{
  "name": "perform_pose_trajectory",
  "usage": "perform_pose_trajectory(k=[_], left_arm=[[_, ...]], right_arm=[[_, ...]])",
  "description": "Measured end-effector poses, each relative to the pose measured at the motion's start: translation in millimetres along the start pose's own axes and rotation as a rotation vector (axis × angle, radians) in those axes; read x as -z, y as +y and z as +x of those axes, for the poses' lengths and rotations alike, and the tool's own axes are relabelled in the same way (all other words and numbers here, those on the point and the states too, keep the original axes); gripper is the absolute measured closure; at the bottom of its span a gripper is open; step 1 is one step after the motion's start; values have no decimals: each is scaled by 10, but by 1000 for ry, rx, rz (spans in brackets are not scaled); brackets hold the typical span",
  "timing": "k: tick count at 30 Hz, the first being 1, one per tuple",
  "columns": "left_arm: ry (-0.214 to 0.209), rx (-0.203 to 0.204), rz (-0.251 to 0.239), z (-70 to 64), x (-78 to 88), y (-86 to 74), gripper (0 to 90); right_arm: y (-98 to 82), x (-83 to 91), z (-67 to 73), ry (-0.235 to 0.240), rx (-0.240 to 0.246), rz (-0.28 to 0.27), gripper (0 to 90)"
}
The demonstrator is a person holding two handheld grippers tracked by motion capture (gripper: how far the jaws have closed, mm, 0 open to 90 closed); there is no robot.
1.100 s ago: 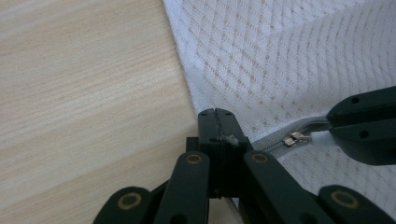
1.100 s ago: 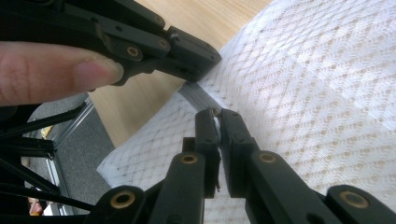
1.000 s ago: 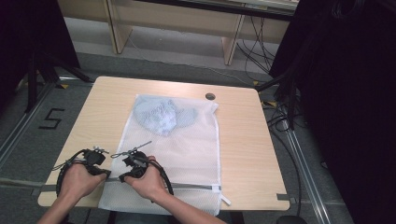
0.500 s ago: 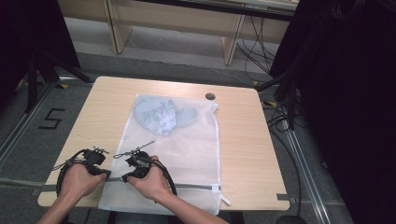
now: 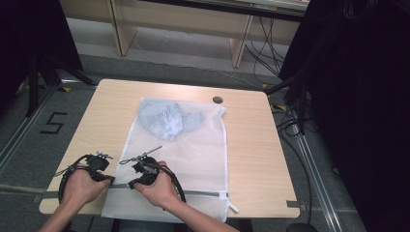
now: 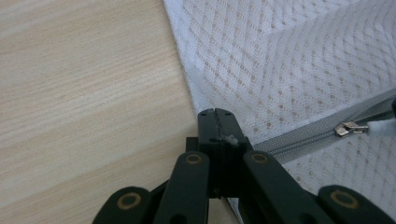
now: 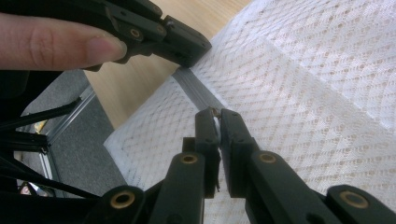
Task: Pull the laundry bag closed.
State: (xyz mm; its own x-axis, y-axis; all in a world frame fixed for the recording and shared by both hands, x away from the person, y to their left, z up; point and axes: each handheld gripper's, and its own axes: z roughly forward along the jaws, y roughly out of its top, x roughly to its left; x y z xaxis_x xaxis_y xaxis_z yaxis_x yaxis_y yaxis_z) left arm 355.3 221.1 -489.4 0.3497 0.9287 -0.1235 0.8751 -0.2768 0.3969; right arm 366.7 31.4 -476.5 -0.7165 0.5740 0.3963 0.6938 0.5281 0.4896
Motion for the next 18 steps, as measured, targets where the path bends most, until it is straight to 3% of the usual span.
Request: perform_pose_trajectory(k=[3,4,5,6,8,9,11,14,15,16,18], left_arm=[[0,7,-7,-8,-5,1,900],[-1,-4,-7,1,-5,4,900],[4,-40,-5,26,-2,13,900],[-3,-3,-5,3,-5,5,900],[-4,9,-1,-2,-2,3,900],[-4,9,-1,-2,-2,3,900],[2,-38,-3,26,-2,15,900],[1,-33,-2,25,-1,12,900],[-1,-9,-3,8,-3,7,900],[3,-37,-3,25,-1,14,900],[1,-32,-3,24,-2,14,900]], right_arm=[[-8,10,1,3,-7,2,871],[-10,17,-1,7,-8,2,871],[-10,25,-6,18,-10,8,871],[-12,29,-12,5,0,0,871],[-19,48,-9,-3,4,-3,871],[-19,48,-9,-3,4,-3,871],[-27,61,-1,-1,-14,5,871],[-31,69,-8,-2,-3,-3,871],[-32,73,-13,-1,0,-6,871],[-33,79,-9,-4,-1,-3,871],[-40,93,-6,0,-2,-2,871]])
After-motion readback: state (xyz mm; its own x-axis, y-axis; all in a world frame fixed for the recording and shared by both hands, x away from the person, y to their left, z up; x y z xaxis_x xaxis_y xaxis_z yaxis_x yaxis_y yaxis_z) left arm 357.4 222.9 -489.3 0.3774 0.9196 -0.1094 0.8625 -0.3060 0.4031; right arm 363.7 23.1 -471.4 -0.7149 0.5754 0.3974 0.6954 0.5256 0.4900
